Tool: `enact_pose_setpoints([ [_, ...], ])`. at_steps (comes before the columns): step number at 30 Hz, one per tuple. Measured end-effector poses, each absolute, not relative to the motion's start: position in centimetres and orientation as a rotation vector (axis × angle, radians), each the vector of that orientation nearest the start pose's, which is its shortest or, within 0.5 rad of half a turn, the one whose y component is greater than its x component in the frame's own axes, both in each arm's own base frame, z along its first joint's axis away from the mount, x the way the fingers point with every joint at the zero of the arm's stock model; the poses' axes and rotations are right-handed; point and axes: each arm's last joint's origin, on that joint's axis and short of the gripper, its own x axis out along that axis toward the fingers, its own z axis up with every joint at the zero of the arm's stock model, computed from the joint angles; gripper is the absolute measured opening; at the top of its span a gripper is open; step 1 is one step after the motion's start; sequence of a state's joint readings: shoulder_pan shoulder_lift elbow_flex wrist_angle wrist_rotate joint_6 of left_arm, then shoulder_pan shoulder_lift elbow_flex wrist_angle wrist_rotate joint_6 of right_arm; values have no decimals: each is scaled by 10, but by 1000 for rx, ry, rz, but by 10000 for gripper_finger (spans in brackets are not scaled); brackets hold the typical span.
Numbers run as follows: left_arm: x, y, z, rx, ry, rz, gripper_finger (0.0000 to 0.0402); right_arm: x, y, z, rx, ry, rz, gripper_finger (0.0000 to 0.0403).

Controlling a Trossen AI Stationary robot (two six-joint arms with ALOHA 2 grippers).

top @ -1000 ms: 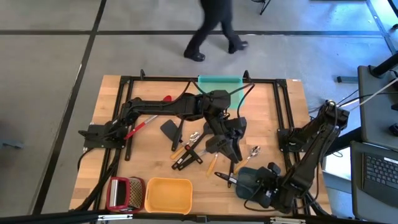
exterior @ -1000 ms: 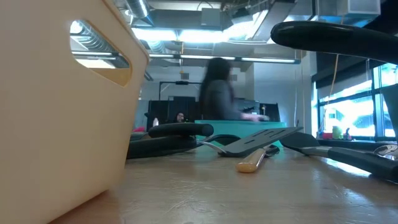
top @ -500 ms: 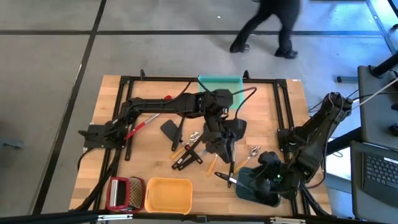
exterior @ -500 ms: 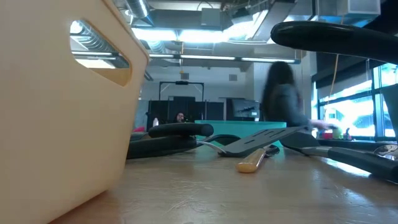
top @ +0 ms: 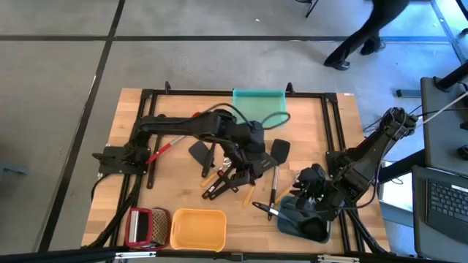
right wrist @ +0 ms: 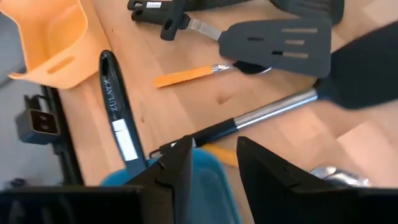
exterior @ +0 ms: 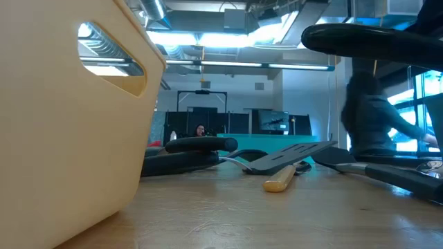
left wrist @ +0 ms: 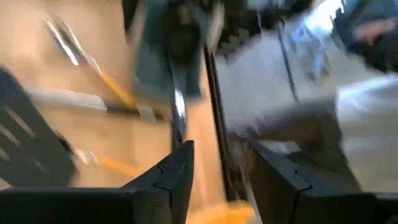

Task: Pick & Place Kitchen Items
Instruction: Adjust the yellow bin

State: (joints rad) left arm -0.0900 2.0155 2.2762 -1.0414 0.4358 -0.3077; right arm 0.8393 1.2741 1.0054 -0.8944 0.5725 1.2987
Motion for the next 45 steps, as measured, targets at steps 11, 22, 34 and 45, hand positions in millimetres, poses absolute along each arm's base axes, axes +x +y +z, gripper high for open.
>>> enact_pose_setpoints([
  [11,398,-62,444,-317,578,-209,72,175,125,289,451,831,-246,129],
  [22,391,-86,415,-382,756,38,72,159,86,322,369,692,-153,129],
  [34,364,-128,392,-479,823,426,70,151,78,330,249,659,-94,129],
  [45,354,-169,338,-616,921,506,34,150,77,330,201,662,-81,129],
])
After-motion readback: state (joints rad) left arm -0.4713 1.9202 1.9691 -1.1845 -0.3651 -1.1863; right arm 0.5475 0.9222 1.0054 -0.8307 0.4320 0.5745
